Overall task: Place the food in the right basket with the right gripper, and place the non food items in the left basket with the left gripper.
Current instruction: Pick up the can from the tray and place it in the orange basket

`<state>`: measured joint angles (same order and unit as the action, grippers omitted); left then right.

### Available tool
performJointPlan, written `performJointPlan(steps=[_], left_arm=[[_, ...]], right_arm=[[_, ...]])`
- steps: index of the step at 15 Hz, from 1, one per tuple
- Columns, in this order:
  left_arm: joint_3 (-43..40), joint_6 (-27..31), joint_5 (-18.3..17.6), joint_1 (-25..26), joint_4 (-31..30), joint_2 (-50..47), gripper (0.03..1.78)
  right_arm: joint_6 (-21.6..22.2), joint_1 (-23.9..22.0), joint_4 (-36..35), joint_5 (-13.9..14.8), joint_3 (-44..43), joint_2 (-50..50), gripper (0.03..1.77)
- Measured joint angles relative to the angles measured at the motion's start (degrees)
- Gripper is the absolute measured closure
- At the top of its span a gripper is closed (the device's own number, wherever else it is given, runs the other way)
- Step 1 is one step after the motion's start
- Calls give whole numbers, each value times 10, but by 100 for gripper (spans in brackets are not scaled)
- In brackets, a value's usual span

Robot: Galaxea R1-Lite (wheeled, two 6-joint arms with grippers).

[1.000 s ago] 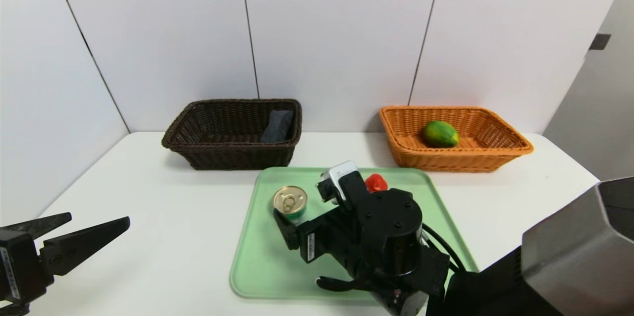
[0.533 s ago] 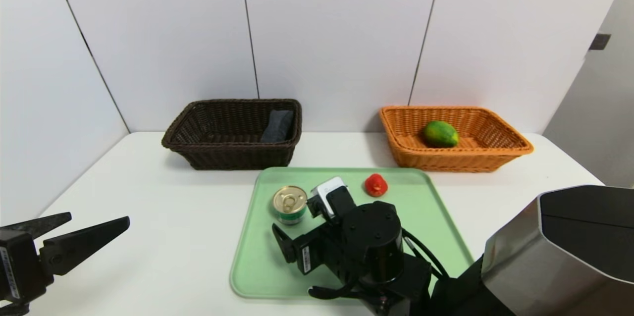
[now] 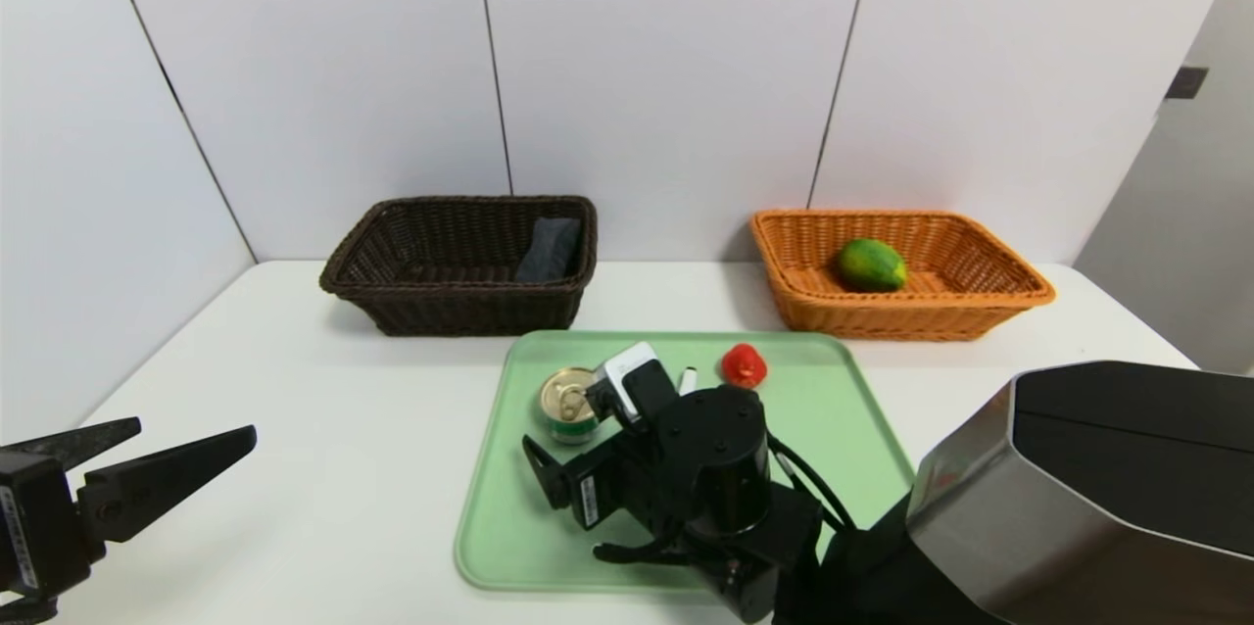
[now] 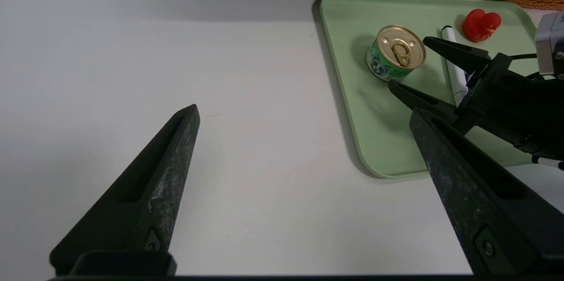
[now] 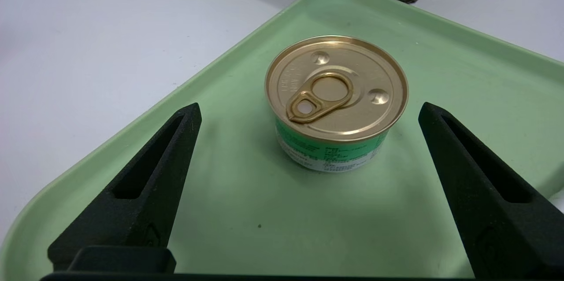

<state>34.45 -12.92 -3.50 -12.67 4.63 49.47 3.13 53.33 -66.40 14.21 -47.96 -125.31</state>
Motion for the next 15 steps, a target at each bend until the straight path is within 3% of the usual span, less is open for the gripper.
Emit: performJointPlan(steps=[7, 15], left_arm=[[1, 0, 0, 0, 0, 0, 12], [2, 0, -10, 0, 0, 1, 12]], right_arm=[[-3, -27, 21, -18, -27, -28, 10], [-3, -32, 97, -37, -74, -27, 9]])
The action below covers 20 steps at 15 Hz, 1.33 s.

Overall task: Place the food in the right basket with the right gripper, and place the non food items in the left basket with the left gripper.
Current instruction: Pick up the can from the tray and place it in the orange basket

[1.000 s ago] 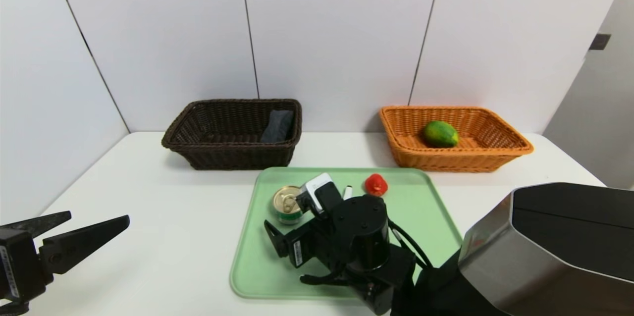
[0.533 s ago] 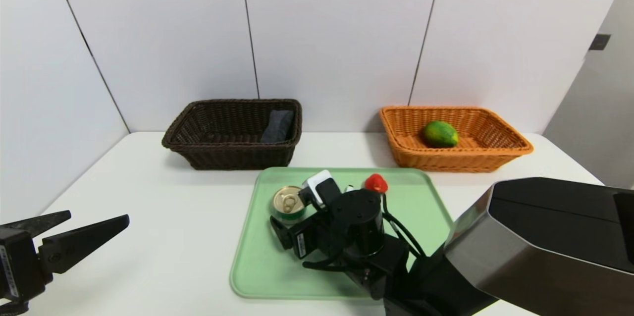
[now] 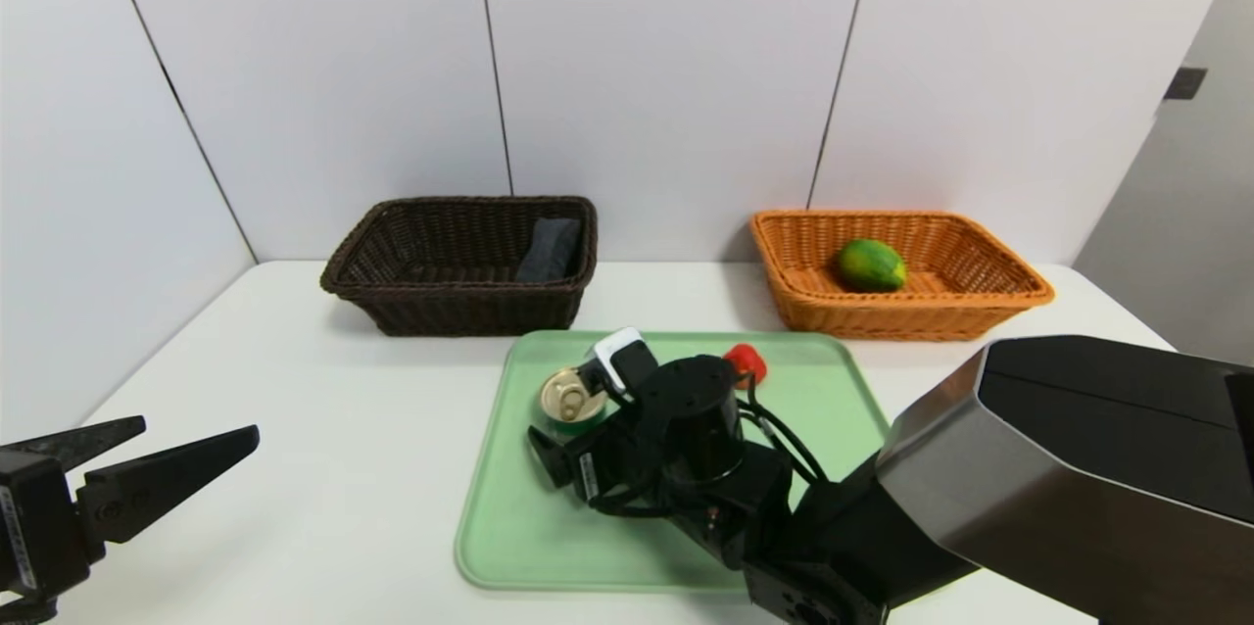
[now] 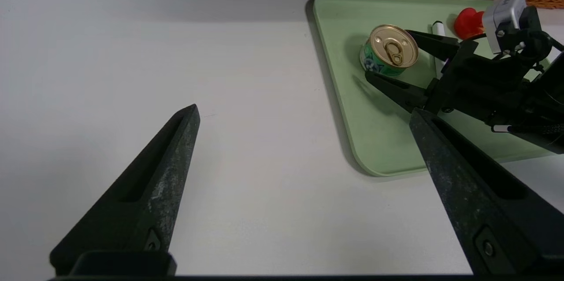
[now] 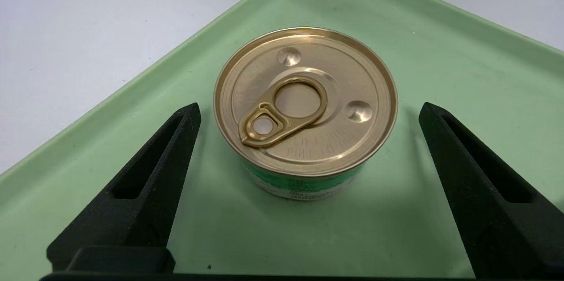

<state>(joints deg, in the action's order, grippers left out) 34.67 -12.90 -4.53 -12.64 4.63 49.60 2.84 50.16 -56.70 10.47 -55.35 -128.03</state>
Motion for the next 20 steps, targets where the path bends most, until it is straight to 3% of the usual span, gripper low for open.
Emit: performJointPlan(steps=[20], left_arm=[[0, 1, -1, 0, 0, 2, 12]], right_arm=[[-1, -2, 54, -8, -53, -7, 9]])
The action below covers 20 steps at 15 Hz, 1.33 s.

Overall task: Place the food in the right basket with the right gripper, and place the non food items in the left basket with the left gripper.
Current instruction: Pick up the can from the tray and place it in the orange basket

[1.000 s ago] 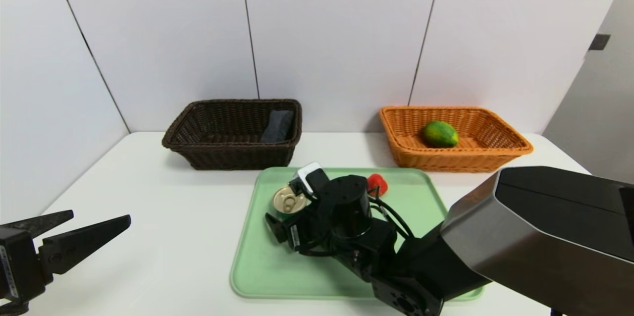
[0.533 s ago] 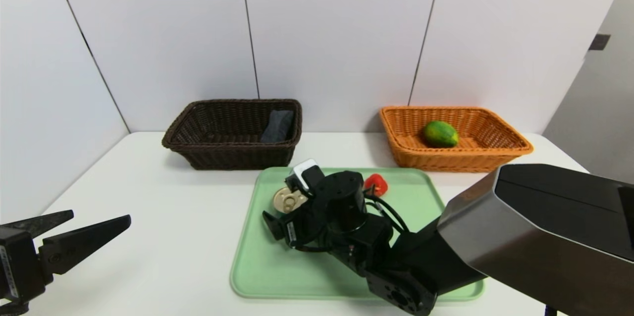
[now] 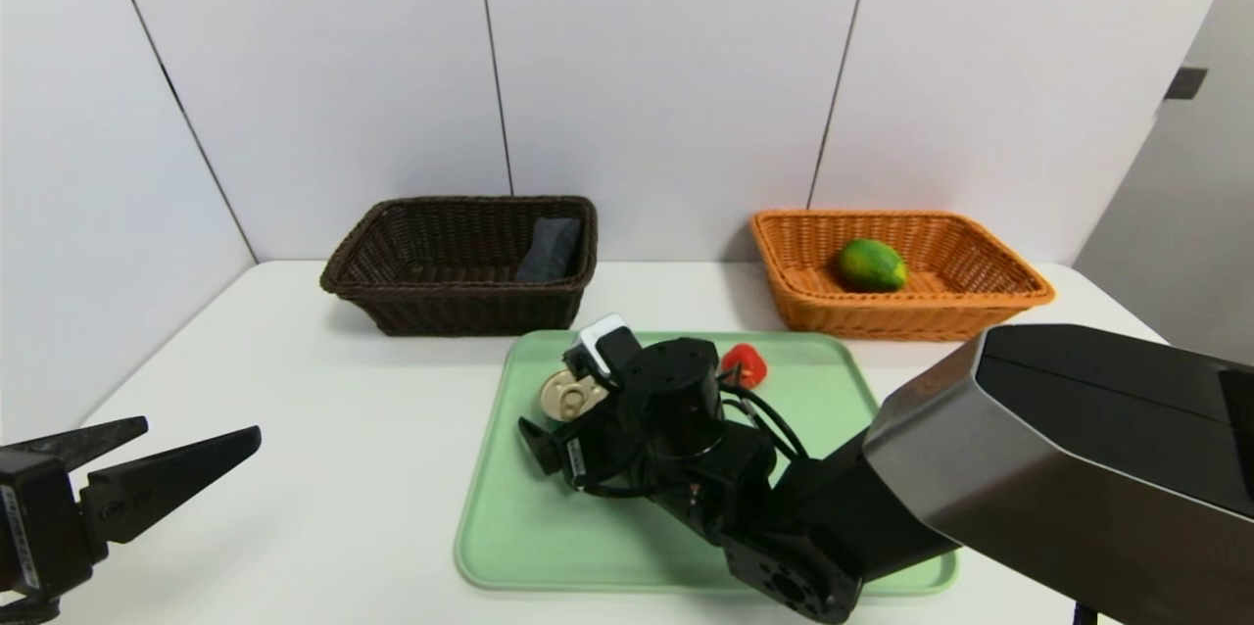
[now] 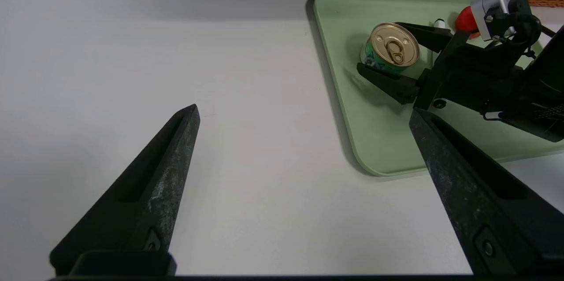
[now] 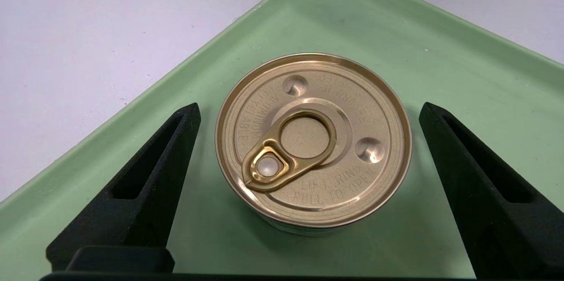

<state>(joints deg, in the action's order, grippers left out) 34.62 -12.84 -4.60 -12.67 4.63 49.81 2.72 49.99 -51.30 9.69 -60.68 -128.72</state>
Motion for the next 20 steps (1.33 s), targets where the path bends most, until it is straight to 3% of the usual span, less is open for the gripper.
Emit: performJointPlan(steps=[9, 10, 14, 20], left_arm=[[-1, 1, 0, 0, 0, 2, 12], [0, 1, 0, 0, 0, 2, 12], [0, 1, 1, 0, 0, 3, 12], [0, 2, 1, 0, 1, 1, 12]], right_arm=[[0, 0, -1, -4, -3, -4, 9], [0, 0, -2, -5, -1, -4, 16], [0, 0, -1, -5, 0, -2, 76], [0, 2, 1, -4, 0, 7, 81]])
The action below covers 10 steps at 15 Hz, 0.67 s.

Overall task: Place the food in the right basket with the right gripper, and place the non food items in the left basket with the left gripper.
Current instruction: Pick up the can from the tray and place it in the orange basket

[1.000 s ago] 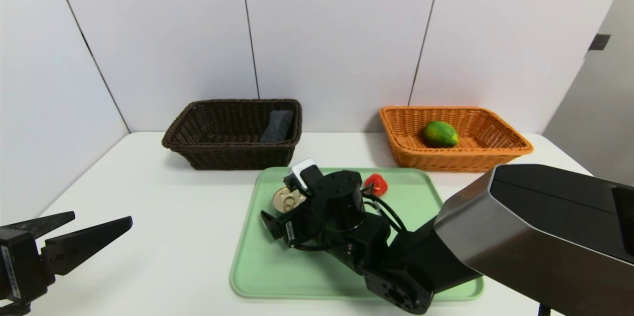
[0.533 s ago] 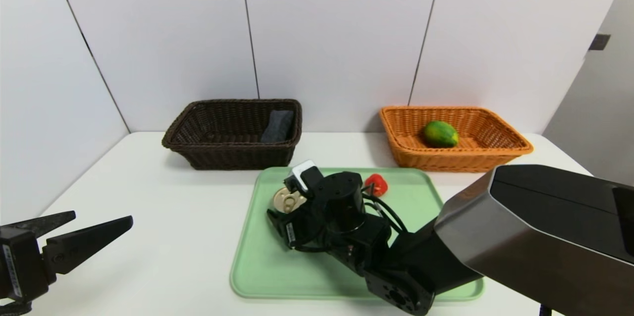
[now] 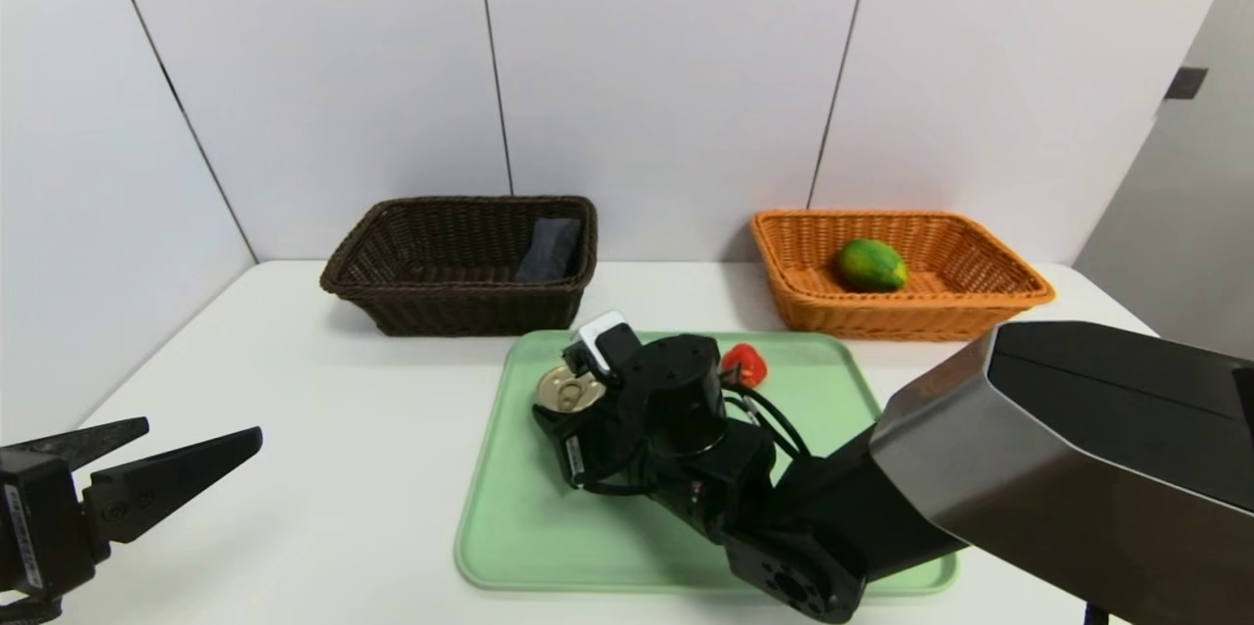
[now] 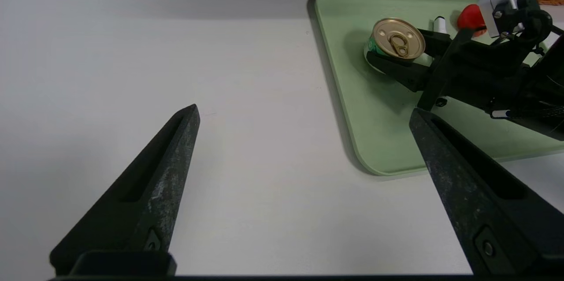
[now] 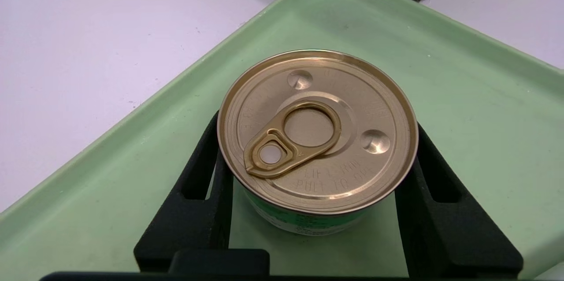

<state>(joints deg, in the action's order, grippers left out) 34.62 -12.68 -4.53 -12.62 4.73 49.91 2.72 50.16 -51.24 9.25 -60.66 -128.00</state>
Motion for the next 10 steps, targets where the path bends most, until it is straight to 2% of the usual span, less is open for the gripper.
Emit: performJointPlan(steps=[3, 6, 8, 10], left_arm=[[0, 0, 0, 0, 0, -1, 12], [0, 0, 0, 1, 1, -1, 12], [0, 0, 0, 1, 0, 1, 12], [0, 0, 0, 1, 0, 3, 12]], right_arm=[[0, 4, 11, 0, 0, 26, 81], [4, 5, 60, 0, -2, 85, 81], [18, 3, 122, -3, -12, 139, 81], [55, -9, 227, -15, -54, 200, 81]])
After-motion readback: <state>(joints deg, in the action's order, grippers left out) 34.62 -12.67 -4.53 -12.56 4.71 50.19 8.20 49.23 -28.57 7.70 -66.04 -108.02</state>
